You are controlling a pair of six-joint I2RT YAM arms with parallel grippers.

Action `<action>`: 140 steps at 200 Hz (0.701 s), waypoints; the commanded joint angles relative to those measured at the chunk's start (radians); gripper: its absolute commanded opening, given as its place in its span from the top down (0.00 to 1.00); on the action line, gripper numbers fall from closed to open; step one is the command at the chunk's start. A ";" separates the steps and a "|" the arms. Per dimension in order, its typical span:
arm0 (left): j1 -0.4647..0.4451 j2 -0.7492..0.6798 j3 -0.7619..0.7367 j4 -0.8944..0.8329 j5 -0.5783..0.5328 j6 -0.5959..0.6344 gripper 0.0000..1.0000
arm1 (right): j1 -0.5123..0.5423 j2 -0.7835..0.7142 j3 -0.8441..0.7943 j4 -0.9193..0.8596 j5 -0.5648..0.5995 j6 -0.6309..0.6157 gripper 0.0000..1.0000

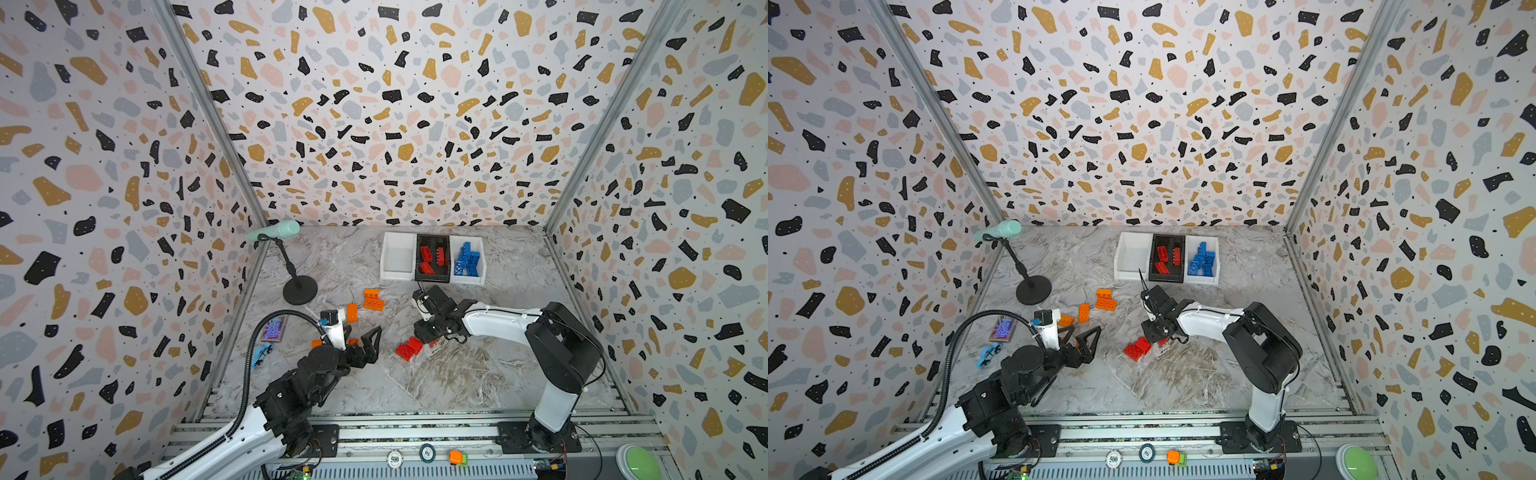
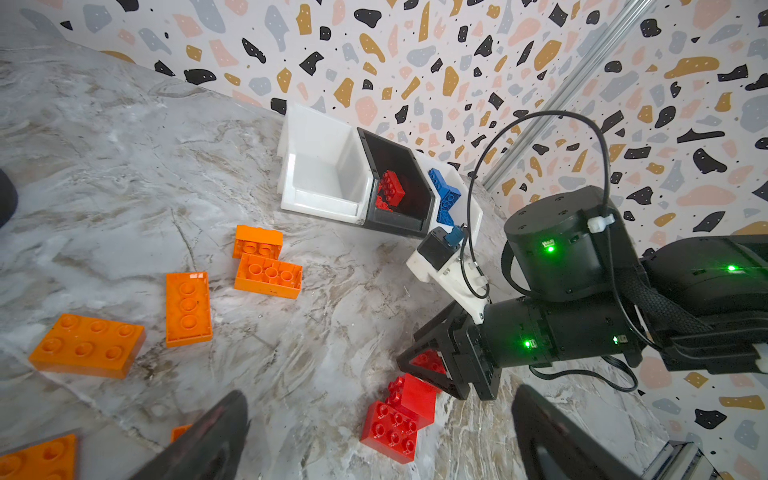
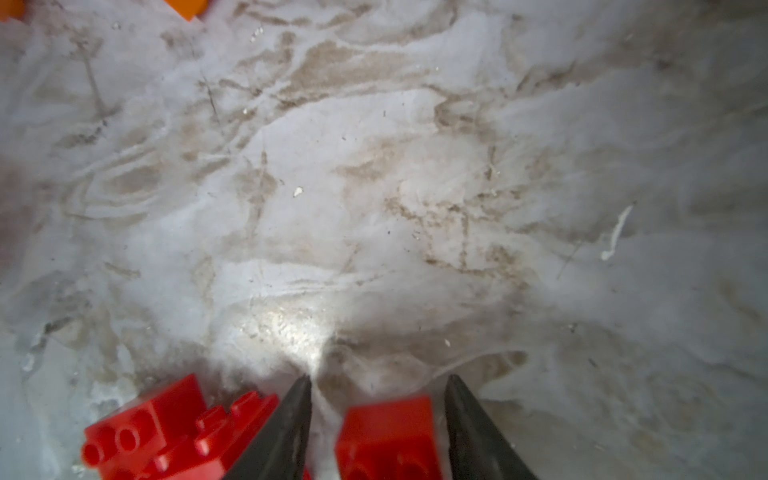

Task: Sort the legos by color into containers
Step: 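Move the right gripper back down to the remaining red bricks, then grasp a red brick with the right gripper and lift it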

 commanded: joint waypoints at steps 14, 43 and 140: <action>-0.003 0.002 0.004 0.041 -0.017 0.017 0.00 | 0.006 -0.026 -0.028 -0.085 0.034 0.001 0.60; -0.003 0.008 0.006 0.045 -0.024 0.025 0.00 | 0.006 -0.031 -0.004 -0.124 0.056 -0.005 0.56; -0.004 0.044 0.009 0.084 -0.013 0.029 0.00 | 0.006 -0.113 -0.050 -0.181 0.037 -0.068 0.43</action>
